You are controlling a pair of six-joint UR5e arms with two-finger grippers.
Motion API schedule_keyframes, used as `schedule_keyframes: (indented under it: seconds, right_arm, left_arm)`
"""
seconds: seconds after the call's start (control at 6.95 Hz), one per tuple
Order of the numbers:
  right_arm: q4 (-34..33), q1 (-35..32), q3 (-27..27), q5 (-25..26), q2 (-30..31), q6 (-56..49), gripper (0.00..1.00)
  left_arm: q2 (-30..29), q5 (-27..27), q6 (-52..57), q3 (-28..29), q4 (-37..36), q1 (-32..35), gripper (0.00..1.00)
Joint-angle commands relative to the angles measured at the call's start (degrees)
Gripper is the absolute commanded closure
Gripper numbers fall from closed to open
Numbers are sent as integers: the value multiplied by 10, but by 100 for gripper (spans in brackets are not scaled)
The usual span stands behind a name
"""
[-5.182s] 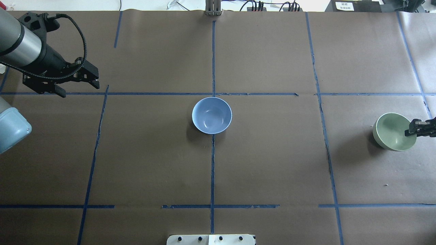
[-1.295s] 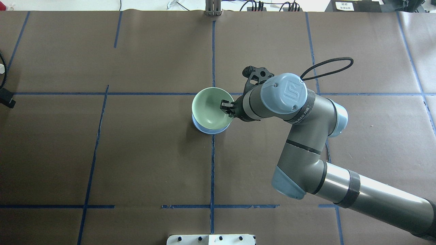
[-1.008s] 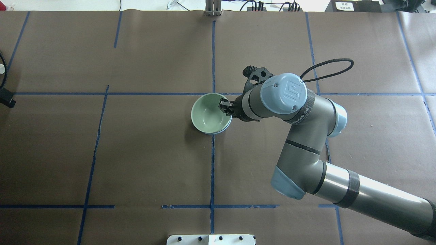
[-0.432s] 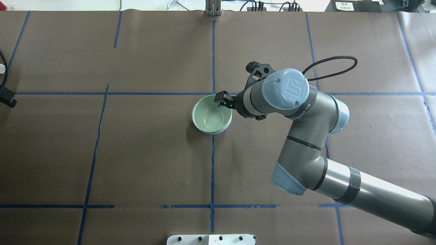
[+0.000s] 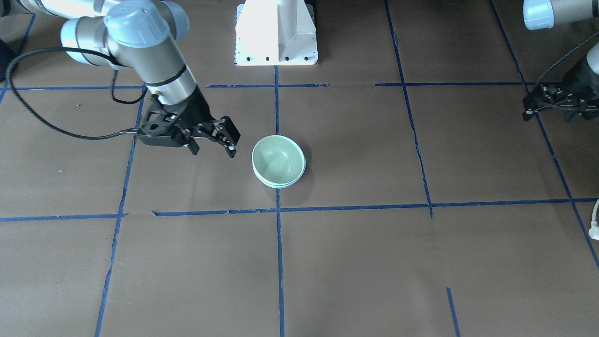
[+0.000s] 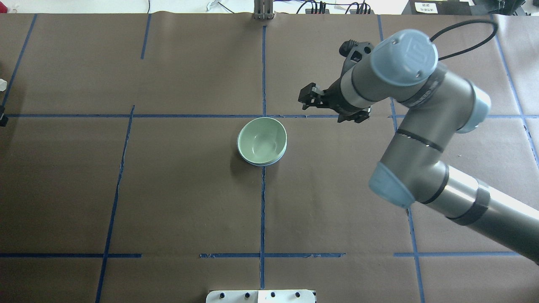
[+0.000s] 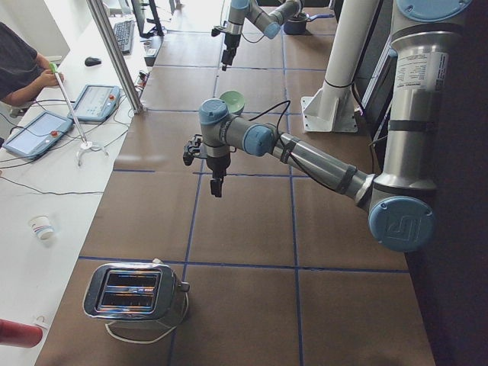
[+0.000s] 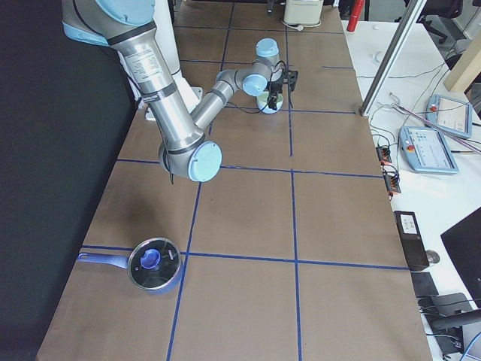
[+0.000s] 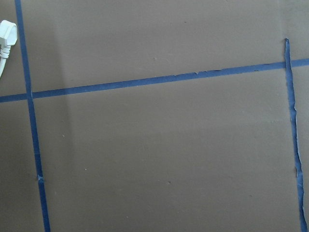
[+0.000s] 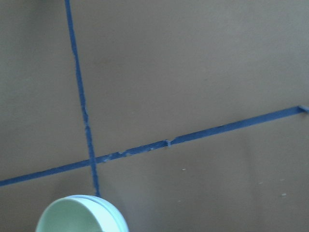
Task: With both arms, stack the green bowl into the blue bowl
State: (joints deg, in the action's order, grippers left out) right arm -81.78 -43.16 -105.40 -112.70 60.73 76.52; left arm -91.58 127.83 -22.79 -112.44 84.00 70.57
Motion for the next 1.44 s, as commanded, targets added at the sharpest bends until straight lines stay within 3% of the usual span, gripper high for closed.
schedule_keyframes:
  seconds: [0.0,0.29,0.43,0.58,0.72,0.86,1.3]
  right_arm:
    - [-58,-105,-46,-84,93,-241,0]
    - [-54,-220,-40,-145,217,-465,0]
    - [-53,-283,-19,-162,270,-607,0]
    - [-54,-360,23,-217,299,-712,0]
    - [-51,-401,81,-278,314,-721,0]
    - [-51,-404,125,-283,290,-718,0]
    - [-30,-444,122,-280,313,-726,0]
  left_arm:
    - [13,0,-5,13,0,32,0]
    - [24,-4,26,11,0,37,0]
    - [26,-2,32,15,0,36,0]
    - [29,-2,33,20,0,38,0]
    - [32,3,36,41,-1,64,0]
    - [32,31,71,64,-2,101,0]
    - [36,51,309,166,-3,163,0]
